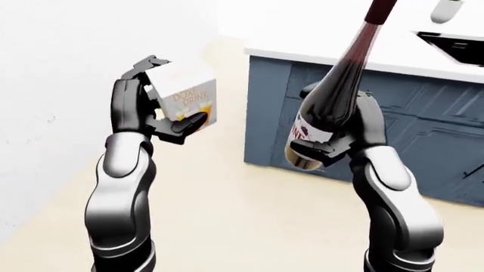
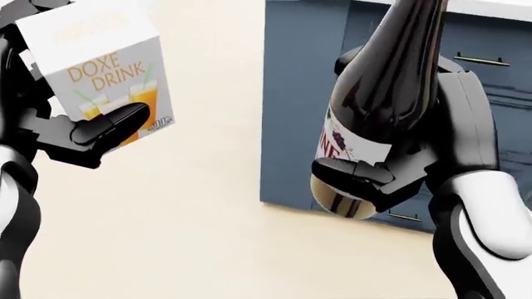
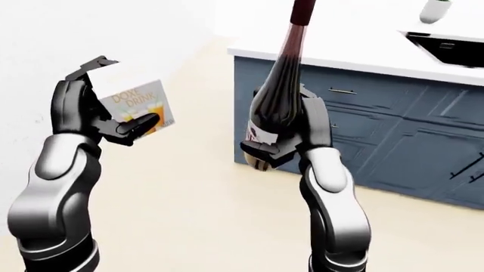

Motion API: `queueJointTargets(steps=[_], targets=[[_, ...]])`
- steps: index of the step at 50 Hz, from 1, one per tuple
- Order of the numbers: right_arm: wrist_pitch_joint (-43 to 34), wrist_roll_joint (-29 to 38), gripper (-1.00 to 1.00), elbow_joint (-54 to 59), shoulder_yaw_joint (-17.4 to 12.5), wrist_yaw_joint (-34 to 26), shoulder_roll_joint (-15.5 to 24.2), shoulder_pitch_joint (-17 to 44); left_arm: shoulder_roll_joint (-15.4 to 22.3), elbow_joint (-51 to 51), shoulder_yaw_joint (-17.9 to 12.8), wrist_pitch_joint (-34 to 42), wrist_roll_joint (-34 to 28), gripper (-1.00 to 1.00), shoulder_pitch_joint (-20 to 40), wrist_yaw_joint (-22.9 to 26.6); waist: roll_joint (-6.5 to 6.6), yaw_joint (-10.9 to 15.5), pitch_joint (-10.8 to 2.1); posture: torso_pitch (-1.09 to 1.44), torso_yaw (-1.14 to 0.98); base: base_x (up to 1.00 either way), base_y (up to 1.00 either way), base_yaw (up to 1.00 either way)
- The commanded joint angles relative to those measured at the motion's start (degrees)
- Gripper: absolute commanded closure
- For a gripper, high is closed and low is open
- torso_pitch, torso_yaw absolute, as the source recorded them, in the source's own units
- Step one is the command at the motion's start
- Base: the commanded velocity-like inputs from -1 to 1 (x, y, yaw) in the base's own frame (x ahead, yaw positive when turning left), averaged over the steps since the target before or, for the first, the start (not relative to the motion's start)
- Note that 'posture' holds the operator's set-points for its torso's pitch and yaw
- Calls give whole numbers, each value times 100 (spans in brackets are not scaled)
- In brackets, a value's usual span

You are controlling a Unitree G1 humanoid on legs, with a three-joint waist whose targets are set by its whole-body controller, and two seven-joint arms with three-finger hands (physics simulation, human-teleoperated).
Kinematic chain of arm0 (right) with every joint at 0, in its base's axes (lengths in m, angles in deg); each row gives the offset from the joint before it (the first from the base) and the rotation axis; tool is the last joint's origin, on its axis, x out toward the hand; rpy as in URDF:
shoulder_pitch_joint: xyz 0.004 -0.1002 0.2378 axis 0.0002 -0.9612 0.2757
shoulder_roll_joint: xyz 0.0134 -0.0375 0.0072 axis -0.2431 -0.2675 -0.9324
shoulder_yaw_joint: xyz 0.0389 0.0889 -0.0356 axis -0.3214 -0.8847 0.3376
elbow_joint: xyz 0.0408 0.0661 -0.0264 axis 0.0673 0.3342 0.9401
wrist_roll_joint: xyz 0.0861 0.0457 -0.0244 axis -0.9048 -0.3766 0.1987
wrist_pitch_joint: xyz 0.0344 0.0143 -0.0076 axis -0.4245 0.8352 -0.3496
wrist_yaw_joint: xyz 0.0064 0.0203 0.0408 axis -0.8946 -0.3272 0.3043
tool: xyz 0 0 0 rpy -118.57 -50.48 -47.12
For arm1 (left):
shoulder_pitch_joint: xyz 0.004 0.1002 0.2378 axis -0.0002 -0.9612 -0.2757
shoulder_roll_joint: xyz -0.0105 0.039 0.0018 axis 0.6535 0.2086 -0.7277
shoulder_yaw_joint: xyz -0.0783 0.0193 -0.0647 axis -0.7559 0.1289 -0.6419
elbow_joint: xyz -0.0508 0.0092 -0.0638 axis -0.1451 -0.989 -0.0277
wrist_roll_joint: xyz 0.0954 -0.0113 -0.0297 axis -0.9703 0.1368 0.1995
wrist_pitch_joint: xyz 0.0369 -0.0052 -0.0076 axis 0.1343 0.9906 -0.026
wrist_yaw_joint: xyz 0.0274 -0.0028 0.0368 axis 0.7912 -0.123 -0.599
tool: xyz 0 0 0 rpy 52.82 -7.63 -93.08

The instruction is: Move the drinks to the dining counter.

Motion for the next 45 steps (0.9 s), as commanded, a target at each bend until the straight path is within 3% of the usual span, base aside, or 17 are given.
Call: queueJointTargets(steps=[1,2,3,4,5,6,8,10,11,12,14,17,20,21,31,40,45], targets=[[340,41,100,-366,-235,120,91,214,8,200,54,-203,37,100,193,17,52,-58,-166,0,0,0,-100,0],[318,28,100,-371,-240,119,96,222,10,212,64,-177,34,100,208,15,-1,-223,-171,0,0,0,0,-100],[305,20,100,-366,-255,126,106,237,15,239,64,-135,36,100,230,15,-737,-229,-202,0,0,0,0,-100],[329,68,100,-328,-265,168,135,250,18,233,58,-132,41,100,245,16,-976,-342,-144,0,0,0,0,-100],[274,33,100,-380,-264,156,132,258,20,220,63,-149,37,100,246,19,-501,-319,-196,0,0,0,0,-100],[277,27,100,-379,-265,155,132,258,25,225,60,-130,37,100,263,18,-480,-389,-315,0,0,0,0,-100],[316,10,100,-352,-274,143,140,257,27,240,59,-112,38,100,272,15,-386,-493,-344,0,0,0,0,-100],[317,36,100,-398,-237,130,167,270,26,230,61,-125,38,100,272,17,-275,-529,-254,0,0,0,0,-100],[323,38,100,-396,-232,120,164,273,27,241,63,-115,37,100,272,17,-276,-334,-147,0,0,0,-76,0],[381,63,100,-381,-169,50,185,255,27,243,62,-114,38,100,271,19,-6,-317,-83,0,0,0,0,0],[344,145,100,-435,-102,17,152,268,32,229,51,-129,40,100,267,21,-168,-379,-37,0,0,0,0,0],[321,198,100,-382,-121,-7,122,301,44,251,34,-109,53,100,274,22,-293,-381,-125,0,0,0,0,0],[253,220,100,-384,-136,-30,130,345,57,243,22,-107,66,100,294,18,-335,-398,-170,0,0,0,0,0],[251,229,100,-387,-134,-38,131,354,59,242,23,-115,67,100,291,15,-355,-371,-265,0,0,7,0,0],[131,281,100,-453,-127,-93,154,473,104,250,-9,-65,108,100,356,4,-228,-198,-164,0,0,16,-3,0],[6,255,100,-536,-195,-88,170,558,159,290,-15,40,139,100,456,2,-235,-168,-188,0,0,17,-4,0],[-40,175,100,-553,-286,-25,211,602,169,250,-2,52,139,100,530,-6,-149,-189,-197,0,0,17,-8,0]])
